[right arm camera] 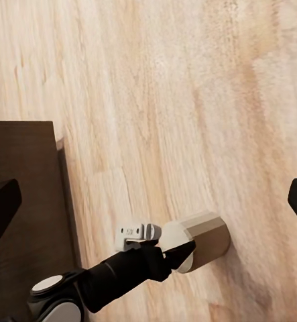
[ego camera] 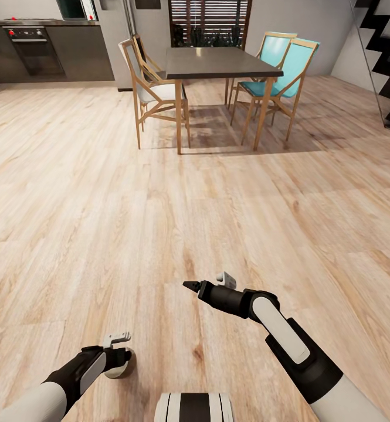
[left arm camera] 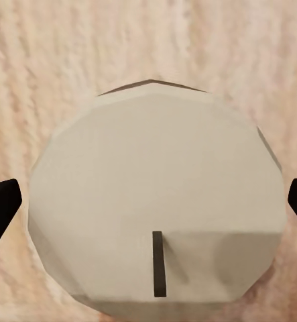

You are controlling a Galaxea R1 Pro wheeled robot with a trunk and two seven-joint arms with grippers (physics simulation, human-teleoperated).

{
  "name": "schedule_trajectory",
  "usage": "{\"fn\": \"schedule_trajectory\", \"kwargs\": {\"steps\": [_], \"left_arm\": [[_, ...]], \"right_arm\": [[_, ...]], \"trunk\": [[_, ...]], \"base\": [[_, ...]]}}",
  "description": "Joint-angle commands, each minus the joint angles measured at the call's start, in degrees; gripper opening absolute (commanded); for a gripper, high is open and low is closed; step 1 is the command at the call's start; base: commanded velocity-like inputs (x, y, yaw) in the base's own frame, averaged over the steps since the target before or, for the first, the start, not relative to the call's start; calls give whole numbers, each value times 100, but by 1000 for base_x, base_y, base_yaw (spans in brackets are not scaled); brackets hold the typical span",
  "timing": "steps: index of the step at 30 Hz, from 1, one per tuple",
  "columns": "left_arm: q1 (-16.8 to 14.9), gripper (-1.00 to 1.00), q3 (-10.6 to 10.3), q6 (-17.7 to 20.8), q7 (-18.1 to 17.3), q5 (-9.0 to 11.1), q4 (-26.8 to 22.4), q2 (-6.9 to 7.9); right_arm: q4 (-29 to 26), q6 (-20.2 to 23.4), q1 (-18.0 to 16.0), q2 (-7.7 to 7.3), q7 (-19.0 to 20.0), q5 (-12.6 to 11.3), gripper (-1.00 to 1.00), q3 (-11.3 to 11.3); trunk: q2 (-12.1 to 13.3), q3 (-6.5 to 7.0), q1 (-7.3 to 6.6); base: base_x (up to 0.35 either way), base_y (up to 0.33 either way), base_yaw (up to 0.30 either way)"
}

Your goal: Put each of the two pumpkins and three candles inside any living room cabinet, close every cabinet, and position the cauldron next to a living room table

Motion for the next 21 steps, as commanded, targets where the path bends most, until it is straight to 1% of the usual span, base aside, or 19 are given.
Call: {"fn": "schedule_trajectory", "kwargs": {"steps": [1,2,5,9,10,21], "left_arm": [[-1,100,-46,25,43,59,-16,7],[-1,100,-44,25,43,59,-16,7],[-1,100,-44,25,43,59,-16,7],[-1,100,-45,26,43,59,-16,7],[-1,-100,-45,26,43,59,-16,7],[-1,-100,-37,34,43,66,-16,7]], "right_arm": [[-8,-6,-5,-4,-57,-60,100,9],[-8,-6,-5,-4,-57,-60,100,8],[-8,-6,-5,-4,-57,-60,100,9],[-8,-6,-5,-4,-57,-60,100,7],[-8,-6,-5,-4,-57,-60,100,7],[-8,-6,-5,-4,-57,-60,100,5]], "trunk": [[-2,-4,-1],[-2,-4,-1],[-6,-71,7],[-6,-71,7],[-6,-71,7],[-6,-71,7]], "base": [[0,0,0],[0,0,0],[0,0,0],[0,0,0],[0,0,0],[0,0,0]]}}
